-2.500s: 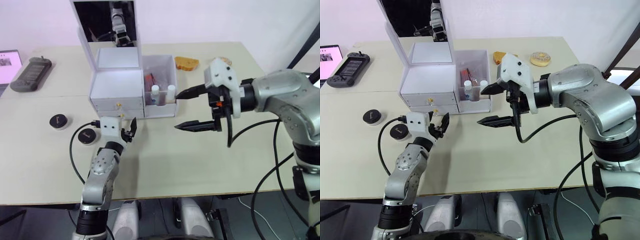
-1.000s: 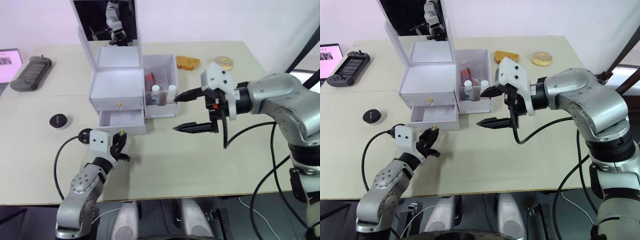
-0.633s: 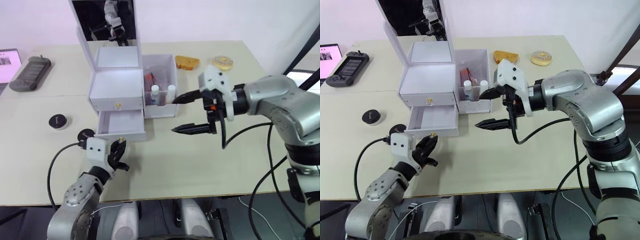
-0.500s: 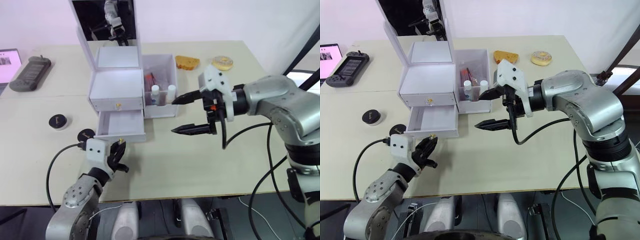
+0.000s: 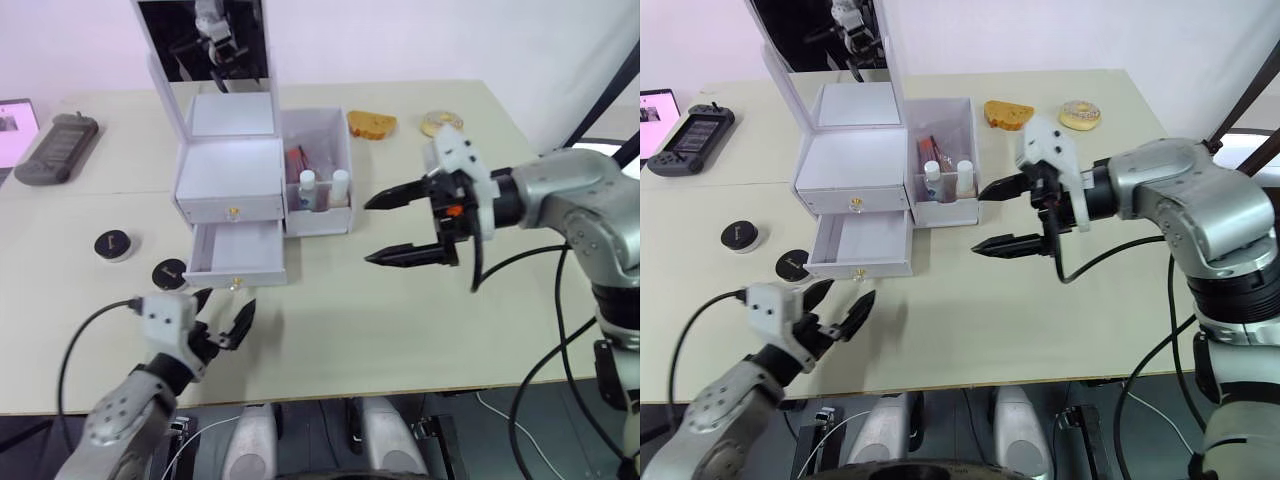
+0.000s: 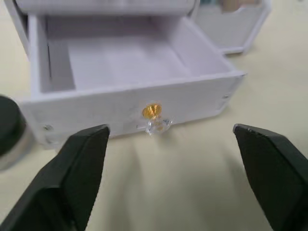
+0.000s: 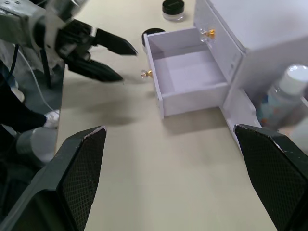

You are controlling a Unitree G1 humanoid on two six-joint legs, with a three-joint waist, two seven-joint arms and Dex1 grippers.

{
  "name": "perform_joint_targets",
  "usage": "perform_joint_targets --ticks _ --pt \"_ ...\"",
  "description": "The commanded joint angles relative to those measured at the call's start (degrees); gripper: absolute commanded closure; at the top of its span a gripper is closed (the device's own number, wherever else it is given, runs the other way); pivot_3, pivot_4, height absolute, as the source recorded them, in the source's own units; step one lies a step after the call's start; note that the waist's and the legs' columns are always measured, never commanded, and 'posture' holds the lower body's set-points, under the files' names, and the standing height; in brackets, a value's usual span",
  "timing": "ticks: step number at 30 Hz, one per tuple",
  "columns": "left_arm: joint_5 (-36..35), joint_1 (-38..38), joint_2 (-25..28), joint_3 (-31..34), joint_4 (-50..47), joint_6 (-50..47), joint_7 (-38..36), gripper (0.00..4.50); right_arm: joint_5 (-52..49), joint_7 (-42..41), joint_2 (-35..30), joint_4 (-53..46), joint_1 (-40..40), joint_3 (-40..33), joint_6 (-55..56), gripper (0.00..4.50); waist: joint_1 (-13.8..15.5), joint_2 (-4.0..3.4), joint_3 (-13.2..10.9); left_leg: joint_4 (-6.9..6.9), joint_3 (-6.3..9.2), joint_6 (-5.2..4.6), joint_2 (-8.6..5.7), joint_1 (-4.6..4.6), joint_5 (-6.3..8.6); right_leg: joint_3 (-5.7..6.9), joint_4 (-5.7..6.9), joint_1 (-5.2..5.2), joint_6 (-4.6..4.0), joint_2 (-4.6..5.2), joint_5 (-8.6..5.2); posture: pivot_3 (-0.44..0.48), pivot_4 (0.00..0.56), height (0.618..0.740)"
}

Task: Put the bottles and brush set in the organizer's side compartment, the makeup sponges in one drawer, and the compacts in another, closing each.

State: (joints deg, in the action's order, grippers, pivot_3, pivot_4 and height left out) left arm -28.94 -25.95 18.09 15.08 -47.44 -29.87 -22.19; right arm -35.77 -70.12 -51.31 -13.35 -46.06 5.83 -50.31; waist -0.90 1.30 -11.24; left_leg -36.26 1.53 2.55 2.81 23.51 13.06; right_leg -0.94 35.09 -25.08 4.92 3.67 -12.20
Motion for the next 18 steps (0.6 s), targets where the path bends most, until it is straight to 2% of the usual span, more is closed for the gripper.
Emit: perform_joint_targets --ticks 1,7,11,15,18 --pt "-2.8 -1.8 1.2 6.8 0.0 6.2 -4.0 0.03 -0.2 -1.8 -0.4 3.3 1.7 -3.1 3.5 0.00 -0.1 0.00 0.0 -0.01 -0.02 0.00 0.00 0.00 0.00 -0.01 0.00 -0.01 0.11 0.01 -0.07 0.000 0.150 0.740" --pt "-3.9 -3.0 5.6 21.2 10.8 12.7 -8.3 0.03 5.9 -2.2 -0.9 16.2 6.7 -6.3 16.1 0.00 -0.2 0.00 0.0 -0.07 -0.03 0.00 0.00 0.00 0.00 -0.03 -0.01 -0.02 0.13 0.00 -0.07 0.000 0.150 0.740" --pt "-3.7 -2.5 10.3 29.9 24.1 16.4 -11.8 0.03 5.8 0.6 0.4 23.7 11.2 -13.2 21.1 0.00 -0.2 0.00 0.0 0.04 -0.11 0.00 0.00 0.00 0.00 -0.09 -0.01 -0.11 0.12 -0.01 -0.07 0.000 0.150 0.740" --pt "-2.9 -0.3 14.5 34.0 36.5 19.6 -13.9 0.03 8.3 2.2 -0.5 30.4 17.7 -18.1 28.0 0.00 0.1 0.01 0.0 0.09 -0.15 0.00 0.02 0.00 0.00 -0.10 -0.02 -0.12 0.10 -0.01 -0.06 0.000 0.150 0.740" --pt "-1.0 0.4 16.2 34.1 42.3 22.2 -15.3 0.03 10.6 3.5 -0.9 36.1 22.0 -20.8 33.9 0.00 -0.1 0.00 0.0 0.04 -0.26 0.00 0.02 0.00 0.00 -0.18 -0.02 -0.11 0.12 0.03 -0.07 0.000 0.150 0.740"
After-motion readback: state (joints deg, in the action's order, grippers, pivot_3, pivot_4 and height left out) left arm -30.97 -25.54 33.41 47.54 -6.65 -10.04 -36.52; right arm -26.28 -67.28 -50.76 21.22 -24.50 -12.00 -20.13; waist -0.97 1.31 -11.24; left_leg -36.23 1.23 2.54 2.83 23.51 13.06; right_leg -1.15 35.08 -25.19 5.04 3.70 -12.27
